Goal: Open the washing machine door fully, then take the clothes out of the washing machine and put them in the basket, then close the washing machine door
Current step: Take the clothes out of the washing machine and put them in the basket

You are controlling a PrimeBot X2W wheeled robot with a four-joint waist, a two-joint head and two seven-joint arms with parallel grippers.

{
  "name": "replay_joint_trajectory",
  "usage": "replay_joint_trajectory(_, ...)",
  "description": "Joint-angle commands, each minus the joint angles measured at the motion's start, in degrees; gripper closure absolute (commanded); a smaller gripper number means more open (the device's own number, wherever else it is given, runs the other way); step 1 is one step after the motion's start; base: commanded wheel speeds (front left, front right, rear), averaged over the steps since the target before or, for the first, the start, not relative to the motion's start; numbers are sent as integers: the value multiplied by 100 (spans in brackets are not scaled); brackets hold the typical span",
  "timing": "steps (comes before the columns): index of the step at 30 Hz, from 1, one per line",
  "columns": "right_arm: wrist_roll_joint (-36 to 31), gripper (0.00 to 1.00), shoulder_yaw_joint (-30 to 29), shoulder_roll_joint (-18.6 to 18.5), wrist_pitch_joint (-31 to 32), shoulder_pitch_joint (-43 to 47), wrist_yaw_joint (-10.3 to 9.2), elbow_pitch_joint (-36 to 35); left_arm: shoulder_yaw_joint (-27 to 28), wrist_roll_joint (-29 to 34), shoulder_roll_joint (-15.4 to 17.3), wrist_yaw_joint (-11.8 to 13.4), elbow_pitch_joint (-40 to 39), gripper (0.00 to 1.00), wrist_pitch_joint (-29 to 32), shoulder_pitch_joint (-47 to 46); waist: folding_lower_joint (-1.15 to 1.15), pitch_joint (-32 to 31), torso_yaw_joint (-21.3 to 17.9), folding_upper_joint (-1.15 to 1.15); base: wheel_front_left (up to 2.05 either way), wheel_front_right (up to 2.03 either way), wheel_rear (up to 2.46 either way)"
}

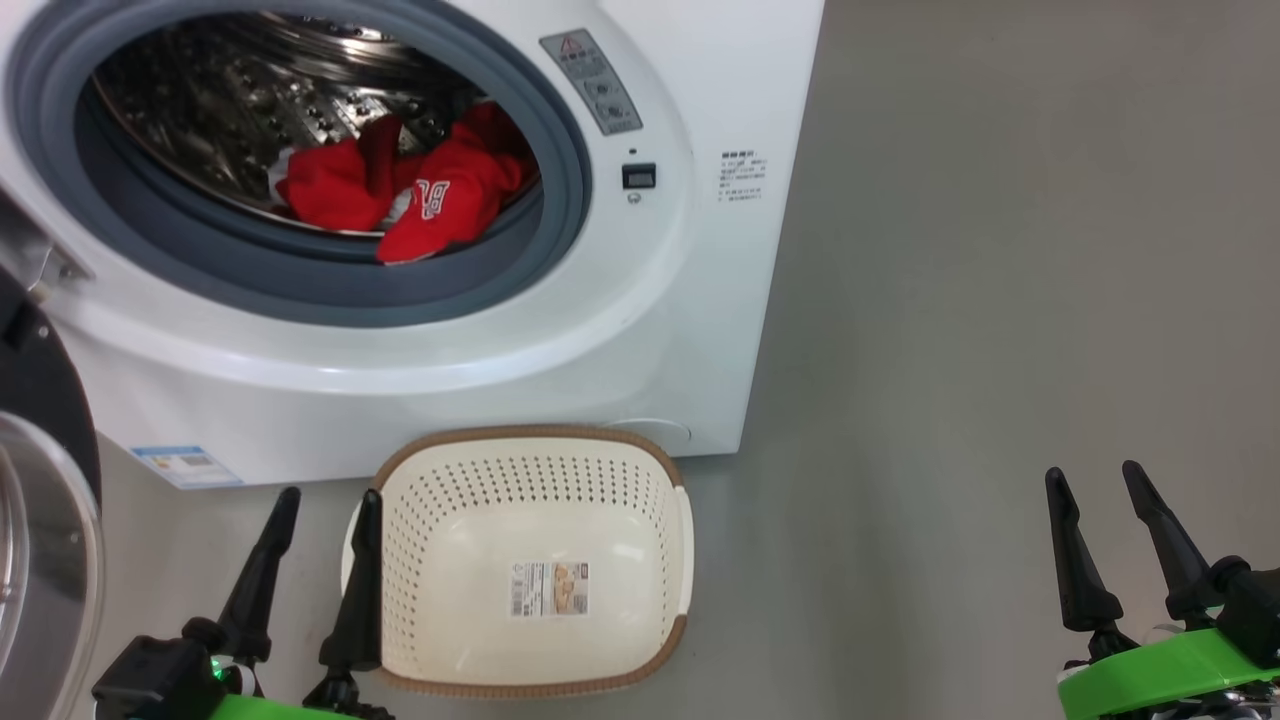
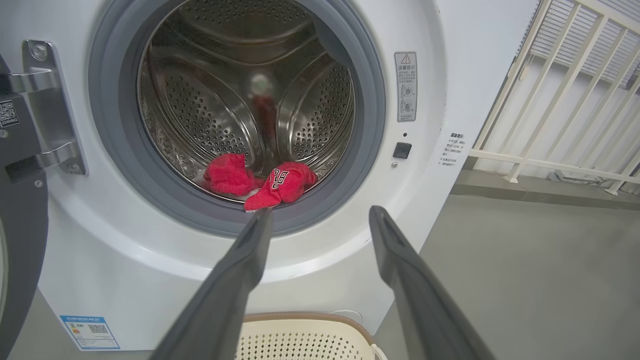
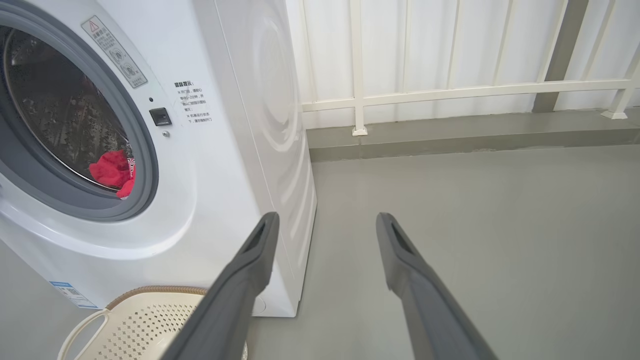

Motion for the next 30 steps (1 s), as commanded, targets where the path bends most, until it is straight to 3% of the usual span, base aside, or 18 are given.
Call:
replay_joint_trajectory(1,82,0,125,-87,-52,-158,28,-130,171,-40,106,-31,-114,0,-28,-172,0,-4,4,0,100,-100,0)
replay_joint_trajectory(13,78,0,167,-91,-52,-164,28,-131,116,58,112,-31,-52,0,-28,-216,0,24,41,0,86,-86,0)
replay_joint_trajectory(30,104,0,180,-113,-52,-338,28,-154,-22,172,66,-31,297,0,-28,-515,0,371,-4,0,2,-2,0)
